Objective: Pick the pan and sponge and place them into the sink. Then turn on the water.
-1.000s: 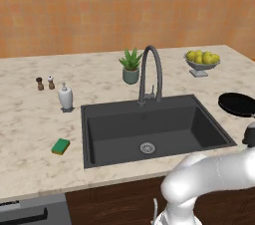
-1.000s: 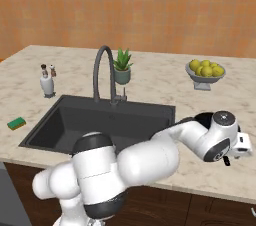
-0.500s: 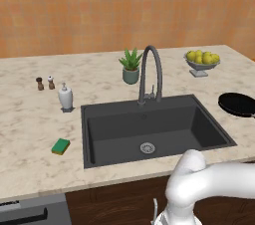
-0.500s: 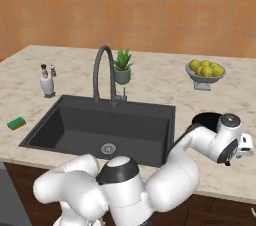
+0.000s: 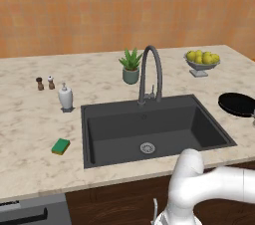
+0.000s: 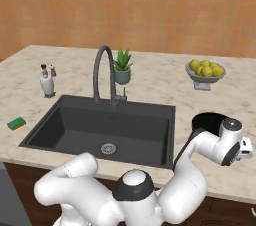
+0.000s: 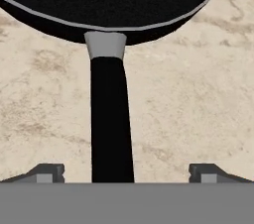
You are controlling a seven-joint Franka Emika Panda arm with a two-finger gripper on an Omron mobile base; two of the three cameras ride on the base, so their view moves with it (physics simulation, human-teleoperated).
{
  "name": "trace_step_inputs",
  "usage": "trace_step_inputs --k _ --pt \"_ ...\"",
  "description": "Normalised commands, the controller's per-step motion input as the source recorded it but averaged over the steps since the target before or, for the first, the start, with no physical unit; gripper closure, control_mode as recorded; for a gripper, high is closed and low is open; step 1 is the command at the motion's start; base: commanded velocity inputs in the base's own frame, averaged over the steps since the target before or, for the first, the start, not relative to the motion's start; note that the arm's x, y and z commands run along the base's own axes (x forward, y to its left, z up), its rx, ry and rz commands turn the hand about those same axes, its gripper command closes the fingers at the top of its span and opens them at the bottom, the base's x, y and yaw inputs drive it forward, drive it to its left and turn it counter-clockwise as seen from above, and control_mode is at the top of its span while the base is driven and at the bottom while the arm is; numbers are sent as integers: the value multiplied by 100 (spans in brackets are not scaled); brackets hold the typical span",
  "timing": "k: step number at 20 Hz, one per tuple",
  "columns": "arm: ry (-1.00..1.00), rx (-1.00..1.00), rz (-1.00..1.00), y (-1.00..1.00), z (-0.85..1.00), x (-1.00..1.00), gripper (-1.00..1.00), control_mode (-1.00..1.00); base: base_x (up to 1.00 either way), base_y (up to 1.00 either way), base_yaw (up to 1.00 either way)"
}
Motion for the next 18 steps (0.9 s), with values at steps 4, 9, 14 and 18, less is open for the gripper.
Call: trace_step_inputs --k 4,9,14,18 --pt "0 0 0 0 -46 11 100 -100 0 0 0" --pt "0 0 0 0 -47 6 100 -100 0 0 0" --pt "0 0 0 2 -42 0 100 -100 0 0 0" --pt "-2 5 0 22 -18 0 100 -100 0 0 0"
